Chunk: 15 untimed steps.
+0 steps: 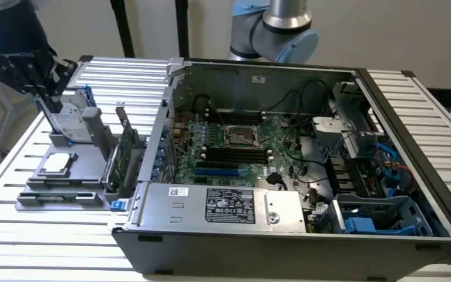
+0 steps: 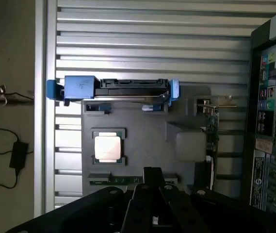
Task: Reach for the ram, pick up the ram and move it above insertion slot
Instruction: 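Reach for the ram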
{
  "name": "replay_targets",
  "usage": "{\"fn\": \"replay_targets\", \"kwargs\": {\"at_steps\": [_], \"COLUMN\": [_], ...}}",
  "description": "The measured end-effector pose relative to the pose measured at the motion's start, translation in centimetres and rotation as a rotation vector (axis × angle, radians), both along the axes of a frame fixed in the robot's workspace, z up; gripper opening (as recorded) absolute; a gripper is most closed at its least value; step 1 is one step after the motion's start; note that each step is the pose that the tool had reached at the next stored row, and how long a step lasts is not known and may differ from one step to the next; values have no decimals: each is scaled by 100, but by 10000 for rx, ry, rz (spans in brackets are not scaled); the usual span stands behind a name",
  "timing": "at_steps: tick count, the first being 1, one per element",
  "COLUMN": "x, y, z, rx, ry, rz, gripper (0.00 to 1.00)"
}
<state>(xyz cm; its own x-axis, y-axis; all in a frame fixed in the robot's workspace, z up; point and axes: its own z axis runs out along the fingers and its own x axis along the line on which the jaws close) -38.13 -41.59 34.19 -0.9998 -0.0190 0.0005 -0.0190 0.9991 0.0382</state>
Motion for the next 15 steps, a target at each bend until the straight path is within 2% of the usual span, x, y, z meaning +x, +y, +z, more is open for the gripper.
{"fn": "replay_targets", "kwargs": {"at_steps": [11, 13, 15], "x": [-4, -14, -52], "y": [-494, -554, -585], "z": [9, 9, 10], "rx": [-1, -1, -3], "ry": [1, 0, -2], "rz": [1, 3, 11], "gripper": [11, 11, 11]}}
